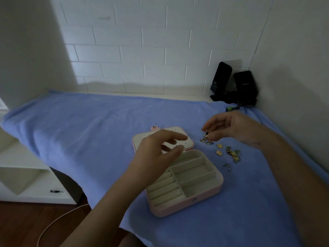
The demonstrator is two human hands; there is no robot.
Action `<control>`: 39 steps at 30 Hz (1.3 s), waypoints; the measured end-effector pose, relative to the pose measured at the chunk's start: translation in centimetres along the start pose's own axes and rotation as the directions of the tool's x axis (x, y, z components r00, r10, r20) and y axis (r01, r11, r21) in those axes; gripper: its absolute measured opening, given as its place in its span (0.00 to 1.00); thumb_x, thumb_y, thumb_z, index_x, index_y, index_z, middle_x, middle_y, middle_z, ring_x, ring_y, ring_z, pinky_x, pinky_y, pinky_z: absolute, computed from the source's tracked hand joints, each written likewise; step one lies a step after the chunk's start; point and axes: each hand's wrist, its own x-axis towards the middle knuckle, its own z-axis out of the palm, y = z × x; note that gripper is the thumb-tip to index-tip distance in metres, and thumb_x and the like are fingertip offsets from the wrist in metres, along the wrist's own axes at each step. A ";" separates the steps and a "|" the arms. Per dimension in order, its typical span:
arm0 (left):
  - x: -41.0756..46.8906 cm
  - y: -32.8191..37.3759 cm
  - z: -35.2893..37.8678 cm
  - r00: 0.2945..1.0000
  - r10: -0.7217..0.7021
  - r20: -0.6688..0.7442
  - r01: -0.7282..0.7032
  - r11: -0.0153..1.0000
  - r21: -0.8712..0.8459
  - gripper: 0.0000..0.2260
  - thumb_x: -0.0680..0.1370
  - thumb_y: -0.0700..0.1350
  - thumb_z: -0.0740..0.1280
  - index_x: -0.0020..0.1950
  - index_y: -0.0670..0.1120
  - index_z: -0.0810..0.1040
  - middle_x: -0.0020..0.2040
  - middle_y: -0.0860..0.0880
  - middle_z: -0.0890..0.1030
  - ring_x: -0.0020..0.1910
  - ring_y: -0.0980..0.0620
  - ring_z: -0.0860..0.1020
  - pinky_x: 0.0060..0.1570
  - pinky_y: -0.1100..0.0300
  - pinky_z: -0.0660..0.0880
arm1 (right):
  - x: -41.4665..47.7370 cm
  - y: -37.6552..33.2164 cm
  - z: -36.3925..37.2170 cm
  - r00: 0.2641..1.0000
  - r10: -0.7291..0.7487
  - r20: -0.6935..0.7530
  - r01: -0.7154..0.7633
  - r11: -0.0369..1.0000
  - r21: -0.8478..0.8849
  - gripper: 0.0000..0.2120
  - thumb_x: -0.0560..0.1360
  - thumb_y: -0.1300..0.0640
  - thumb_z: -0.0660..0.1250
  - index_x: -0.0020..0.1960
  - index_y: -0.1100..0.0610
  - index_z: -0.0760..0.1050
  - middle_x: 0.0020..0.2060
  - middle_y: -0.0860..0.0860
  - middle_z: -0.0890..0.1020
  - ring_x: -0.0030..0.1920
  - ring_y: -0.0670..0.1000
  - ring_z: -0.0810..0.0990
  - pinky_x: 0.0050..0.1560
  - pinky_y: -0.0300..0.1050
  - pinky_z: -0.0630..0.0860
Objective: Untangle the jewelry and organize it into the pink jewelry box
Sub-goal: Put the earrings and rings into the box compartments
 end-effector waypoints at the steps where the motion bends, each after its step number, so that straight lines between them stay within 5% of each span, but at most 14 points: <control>1: 0.9 0.3 0.4 0.999 -0.011 0.049 0.011 1.000 0.003 0.10 0.75 0.42 0.69 0.48 0.58 0.79 0.46 0.62 0.80 0.47 0.64 0.77 0.45 0.71 0.74 | 0.0 0.0 0.1 1.000 -0.004 0.000 0.004 1.000 -0.030 0.10 0.67 0.64 0.71 0.47 0.57 0.82 0.38 0.54 0.86 0.41 0.49 0.84 0.43 0.34 0.77; 7: 4.8 0.2 2.4 0.973 -0.129 0.193 0.135 0.991 -0.017 0.06 0.73 0.43 0.72 0.50 0.47 0.82 0.40 0.55 0.82 0.37 0.64 0.80 0.40 0.72 0.75 | 0.0 -0.3 0.7 0.999 -0.030 -0.013 0.029 0.998 -0.052 0.09 0.69 0.68 0.71 0.45 0.58 0.82 0.39 0.54 0.86 0.41 0.50 0.84 0.43 0.35 0.78; 13: 5.2 0.4 2.2 0.940 -0.313 0.134 0.340 0.882 -0.325 0.06 0.73 0.45 0.71 0.44 0.42 0.83 0.35 0.50 0.84 0.32 0.58 0.81 0.30 0.70 0.73 | 0.7 -0.7 2.2 0.988 -0.116 -0.107 0.123 0.990 0.068 0.05 0.71 0.70 0.69 0.45 0.61 0.79 0.35 0.51 0.85 0.38 0.48 0.84 0.40 0.36 0.78; 21: 3.6 0.0 1.4 0.935 -0.349 -0.063 0.269 0.814 -0.515 0.03 0.72 0.42 0.71 0.40 0.44 0.82 0.32 0.52 0.82 0.30 0.58 0.77 0.30 0.66 0.73 | 1.2 -1.3 5.3 0.948 -0.218 -0.231 0.228 0.973 0.019 0.05 0.71 0.67 0.71 0.41 0.58 0.78 0.33 0.51 0.83 0.35 0.48 0.83 0.39 0.38 0.79; 27: 1.2 -0.8 -0.7 0.923 -0.359 -0.137 0.266 0.856 -0.444 0.04 0.72 0.43 0.71 0.37 0.44 0.82 0.26 0.50 0.74 0.26 0.55 0.68 0.26 0.63 0.68 | 1.2 -1.6 8.4 0.968 -0.199 -0.151 0.210 0.976 0.064 0.03 0.70 0.64 0.73 0.41 0.58 0.80 0.32 0.51 0.83 0.35 0.50 0.82 0.38 0.39 0.78; 31: 0.0 -1.4 -3.0 0.923 -0.376 -0.087 0.326 0.881 -0.343 0.05 0.73 0.42 0.70 0.38 0.42 0.82 0.24 0.51 0.72 0.23 0.57 0.66 0.23 0.67 0.65 | 1.2 -0.9 10.1 0.974 -0.225 -0.040 0.219 0.969 -0.116 0.03 0.71 0.60 0.73 0.45 0.58 0.83 0.39 0.49 0.84 0.40 0.46 0.82 0.44 0.40 0.78; 39: -2.2 -3.5 -5.1 0.826 -0.563 0.041 0.561 0.810 -0.171 0.03 0.71 0.42 0.73 0.39 0.42 0.84 0.23 0.52 0.71 0.23 0.56 0.62 0.24 0.66 0.60 | 2.2 1.5 10.1 0.951 -0.305 -0.039 0.261 0.868 -0.423 0.05 0.74 0.59 0.69 0.48 0.57 0.82 0.46 0.49 0.82 0.46 0.44 0.79 0.48 0.35 0.75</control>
